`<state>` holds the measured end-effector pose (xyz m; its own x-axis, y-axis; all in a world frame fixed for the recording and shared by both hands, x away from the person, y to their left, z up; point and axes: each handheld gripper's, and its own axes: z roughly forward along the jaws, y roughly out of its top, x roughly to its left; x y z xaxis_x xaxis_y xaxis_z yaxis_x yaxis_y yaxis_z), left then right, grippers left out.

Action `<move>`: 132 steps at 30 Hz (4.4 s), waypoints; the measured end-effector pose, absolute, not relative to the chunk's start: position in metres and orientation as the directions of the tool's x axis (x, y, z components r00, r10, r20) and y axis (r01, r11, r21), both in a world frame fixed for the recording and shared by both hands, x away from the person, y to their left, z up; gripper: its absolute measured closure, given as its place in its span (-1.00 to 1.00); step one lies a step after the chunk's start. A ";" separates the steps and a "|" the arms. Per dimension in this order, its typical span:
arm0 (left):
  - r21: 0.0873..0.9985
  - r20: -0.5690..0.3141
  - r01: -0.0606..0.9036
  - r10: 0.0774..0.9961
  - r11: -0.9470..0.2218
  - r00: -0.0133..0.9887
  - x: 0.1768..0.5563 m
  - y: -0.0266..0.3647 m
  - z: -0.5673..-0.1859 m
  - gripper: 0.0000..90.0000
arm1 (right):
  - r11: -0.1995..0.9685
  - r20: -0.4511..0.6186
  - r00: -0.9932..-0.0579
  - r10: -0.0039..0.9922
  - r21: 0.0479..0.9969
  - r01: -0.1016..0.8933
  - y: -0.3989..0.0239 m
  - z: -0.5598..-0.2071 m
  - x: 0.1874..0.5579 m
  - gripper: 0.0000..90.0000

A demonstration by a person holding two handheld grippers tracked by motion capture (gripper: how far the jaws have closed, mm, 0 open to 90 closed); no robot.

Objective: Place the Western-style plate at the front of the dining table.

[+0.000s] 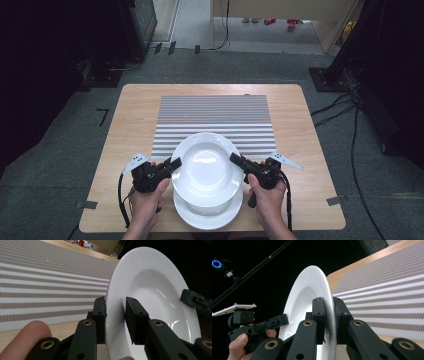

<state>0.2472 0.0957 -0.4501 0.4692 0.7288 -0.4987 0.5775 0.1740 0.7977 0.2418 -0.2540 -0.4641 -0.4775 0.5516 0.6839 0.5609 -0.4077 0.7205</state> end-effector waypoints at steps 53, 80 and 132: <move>0.756 -0.518 0.630 0.751 0.179 0.408 0.395 0.073 -0.429 0.58 | -0.424 0.726 -0.366 0.582 0.656 0.625 -0.269 -0.441 0.381 0.82; 0.666 -0.543 0.724 0.783 0.182 0.303 0.449 0.065 -0.471 0.55 | -0.496 0.769 -0.210 0.603 0.568 0.656 -0.263 -0.486 0.431 0.78; 0.603 -0.560 0.769 0.799 0.214 0.217 0.465 0.054 -0.492 0.13 | -0.352 0.526 -0.131 0.840 0.713 0.606 -0.277 -0.520 0.450 0.30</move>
